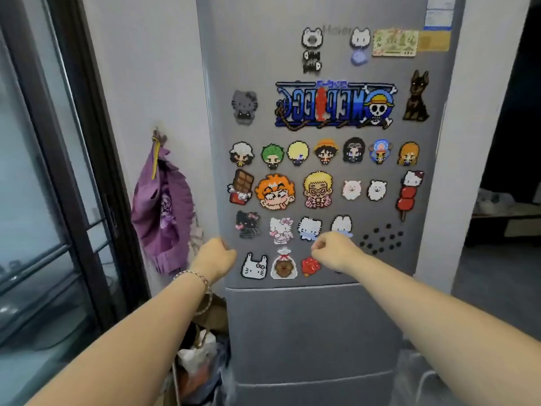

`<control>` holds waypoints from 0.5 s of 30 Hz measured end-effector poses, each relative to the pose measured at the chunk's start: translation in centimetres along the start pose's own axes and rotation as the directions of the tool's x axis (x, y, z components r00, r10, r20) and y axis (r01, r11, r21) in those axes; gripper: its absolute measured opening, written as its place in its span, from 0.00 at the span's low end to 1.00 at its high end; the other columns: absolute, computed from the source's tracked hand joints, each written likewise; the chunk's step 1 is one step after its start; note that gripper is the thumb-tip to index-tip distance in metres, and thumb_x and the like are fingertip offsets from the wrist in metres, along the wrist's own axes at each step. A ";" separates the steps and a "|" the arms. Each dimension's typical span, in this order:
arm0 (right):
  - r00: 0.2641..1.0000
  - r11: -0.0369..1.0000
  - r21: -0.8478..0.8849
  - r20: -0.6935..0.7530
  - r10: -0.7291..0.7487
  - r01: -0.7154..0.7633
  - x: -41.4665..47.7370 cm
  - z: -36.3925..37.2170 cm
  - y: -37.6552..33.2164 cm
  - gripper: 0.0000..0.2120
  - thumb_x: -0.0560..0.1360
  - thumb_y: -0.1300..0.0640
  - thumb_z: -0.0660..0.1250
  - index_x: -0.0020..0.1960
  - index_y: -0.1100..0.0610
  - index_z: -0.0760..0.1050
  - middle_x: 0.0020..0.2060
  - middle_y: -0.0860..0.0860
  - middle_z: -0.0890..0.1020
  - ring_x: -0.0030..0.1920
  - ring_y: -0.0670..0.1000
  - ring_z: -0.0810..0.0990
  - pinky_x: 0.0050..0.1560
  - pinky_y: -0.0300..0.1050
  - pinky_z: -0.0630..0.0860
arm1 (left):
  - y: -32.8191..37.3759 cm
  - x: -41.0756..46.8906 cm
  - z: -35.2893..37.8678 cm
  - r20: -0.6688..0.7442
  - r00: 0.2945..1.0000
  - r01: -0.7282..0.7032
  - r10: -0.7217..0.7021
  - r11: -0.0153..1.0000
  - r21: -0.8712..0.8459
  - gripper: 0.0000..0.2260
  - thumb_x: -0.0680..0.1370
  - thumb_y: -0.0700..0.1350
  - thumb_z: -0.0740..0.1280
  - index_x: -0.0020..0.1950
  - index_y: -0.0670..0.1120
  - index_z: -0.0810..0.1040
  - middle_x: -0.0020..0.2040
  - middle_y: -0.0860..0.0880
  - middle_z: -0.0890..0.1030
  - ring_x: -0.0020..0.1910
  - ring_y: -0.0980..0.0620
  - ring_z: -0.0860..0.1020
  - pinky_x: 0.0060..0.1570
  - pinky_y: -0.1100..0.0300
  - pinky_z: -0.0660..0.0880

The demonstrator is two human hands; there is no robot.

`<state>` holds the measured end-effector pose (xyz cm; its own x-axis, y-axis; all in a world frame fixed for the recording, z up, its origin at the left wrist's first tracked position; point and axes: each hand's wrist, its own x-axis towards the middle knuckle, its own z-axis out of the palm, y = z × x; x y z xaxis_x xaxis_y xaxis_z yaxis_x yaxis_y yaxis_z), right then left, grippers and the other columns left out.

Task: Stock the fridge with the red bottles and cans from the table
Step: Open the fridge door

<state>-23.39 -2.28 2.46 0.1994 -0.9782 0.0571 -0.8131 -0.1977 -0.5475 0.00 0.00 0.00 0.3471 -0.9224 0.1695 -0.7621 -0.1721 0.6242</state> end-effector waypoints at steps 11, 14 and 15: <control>0.981 0.974 -0.119 -0.018 0.192 -0.192 7.1 4.6 -2.6 0.12 0.78 0.57 0.58 0.56 0.59 0.77 0.54 0.55 0.81 0.53 0.55 0.79 0.52 0.45 0.74 | -2.5 13.1 2.8 -0.023 0.999 0.027 -0.040 0.912 -0.410 0.22 0.82 0.53 0.52 0.64 0.36 0.66 0.63 0.39 0.72 0.61 0.42 0.71 0.60 0.53 0.66; 0.978 0.967 -0.142 -0.034 0.208 -0.210 6.8 4.7 -3.2 0.14 0.78 0.58 0.58 0.57 0.62 0.78 0.55 0.57 0.81 0.55 0.56 0.78 0.53 0.47 0.74 | -3.2 13.6 3.2 -0.043 0.999 -0.009 -0.008 0.919 -0.394 0.22 0.81 0.54 0.52 0.61 0.37 0.68 0.61 0.38 0.73 0.58 0.43 0.72 0.56 0.53 0.67; 0.975 0.964 -0.146 -0.044 0.218 -0.222 6.4 4.5 -3.2 0.14 0.77 0.58 0.58 0.57 0.62 0.78 0.55 0.57 0.81 0.56 0.57 0.78 0.54 0.48 0.75 | -3.2 13.5 3.2 -0.037 0.999 -0.018 0.005 0.931 -0.365 0.22 0.81 0.55 0.52 0.61 0.37 0.68 0.61 0.38 0.73 0.58 0.42 0.72 0.56 0.52 0.67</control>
<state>-17.00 -7.59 0.81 -0.0067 -0.9996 -0.0266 -0.9080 0.0172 -0.4186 5.41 -13.02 -2.13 0.3630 -0.9100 0.2005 -0.5165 -0.0174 0.8561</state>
